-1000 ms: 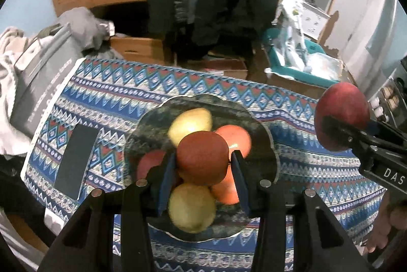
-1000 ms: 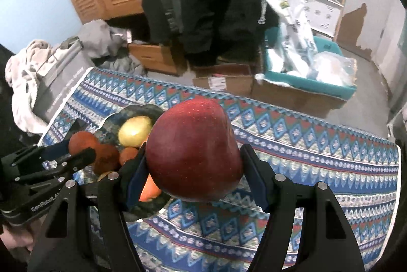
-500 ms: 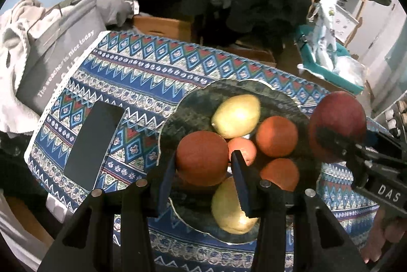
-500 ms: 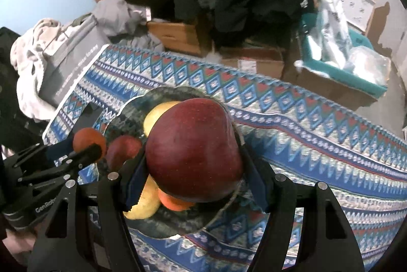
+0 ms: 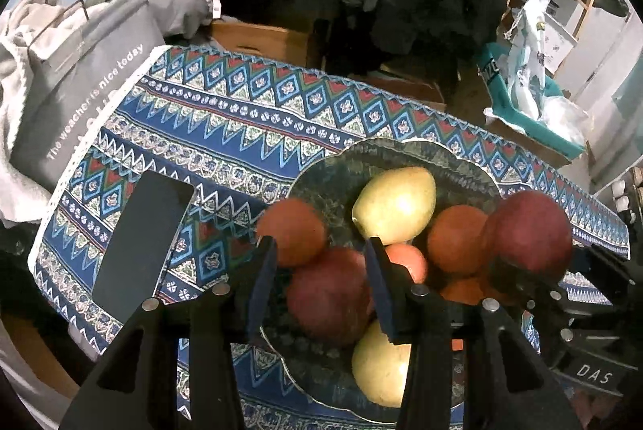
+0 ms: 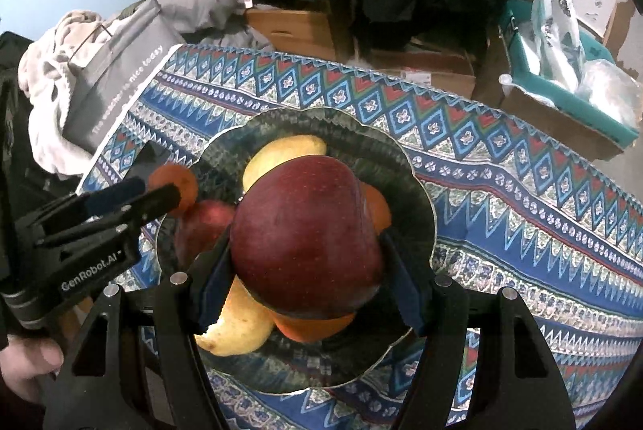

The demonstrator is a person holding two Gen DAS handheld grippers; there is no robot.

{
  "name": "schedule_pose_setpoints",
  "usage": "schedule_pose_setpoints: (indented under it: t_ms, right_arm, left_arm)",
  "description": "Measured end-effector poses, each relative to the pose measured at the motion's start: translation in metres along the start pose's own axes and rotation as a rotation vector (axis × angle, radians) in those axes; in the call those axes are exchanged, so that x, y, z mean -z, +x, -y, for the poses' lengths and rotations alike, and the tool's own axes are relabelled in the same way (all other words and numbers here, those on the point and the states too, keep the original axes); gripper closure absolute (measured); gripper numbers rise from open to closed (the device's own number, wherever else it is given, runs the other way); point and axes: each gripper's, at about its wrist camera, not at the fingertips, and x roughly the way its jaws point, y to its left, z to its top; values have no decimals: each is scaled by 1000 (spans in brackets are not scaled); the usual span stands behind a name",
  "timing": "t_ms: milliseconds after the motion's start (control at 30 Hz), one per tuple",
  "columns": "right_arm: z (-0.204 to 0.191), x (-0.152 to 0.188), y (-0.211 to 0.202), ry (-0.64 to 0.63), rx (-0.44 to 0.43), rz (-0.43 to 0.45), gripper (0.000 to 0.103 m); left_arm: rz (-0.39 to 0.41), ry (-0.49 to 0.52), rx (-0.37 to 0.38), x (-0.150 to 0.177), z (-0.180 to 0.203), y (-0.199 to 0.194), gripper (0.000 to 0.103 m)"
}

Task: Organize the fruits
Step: 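Lower the tangerine onto the plate with the left tool while the right tool lowers the apple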

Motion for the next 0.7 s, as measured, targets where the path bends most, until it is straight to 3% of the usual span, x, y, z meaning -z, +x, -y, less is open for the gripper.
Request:
schedule_pose_setpoints:
  t_ms: [167,300,467,700]
  right_arm:
    - [0,-1,6,5,-13,-21,33]
    - [-5,-1,13,-6,-27,-39,33]
    - [-14,0,22,-14,-29,-63,32]
    - [-23,-6,11,-27,-49,-22,21]
  left_arm:
    - [-41,-22,-4,8,-7,3,55]
    - [-48,-33,-27,14,-15,0,48]
    - [-47,-27,-66,16,-19,-5,48]
    - [-34,-10,-82,17,-19,-17,43]
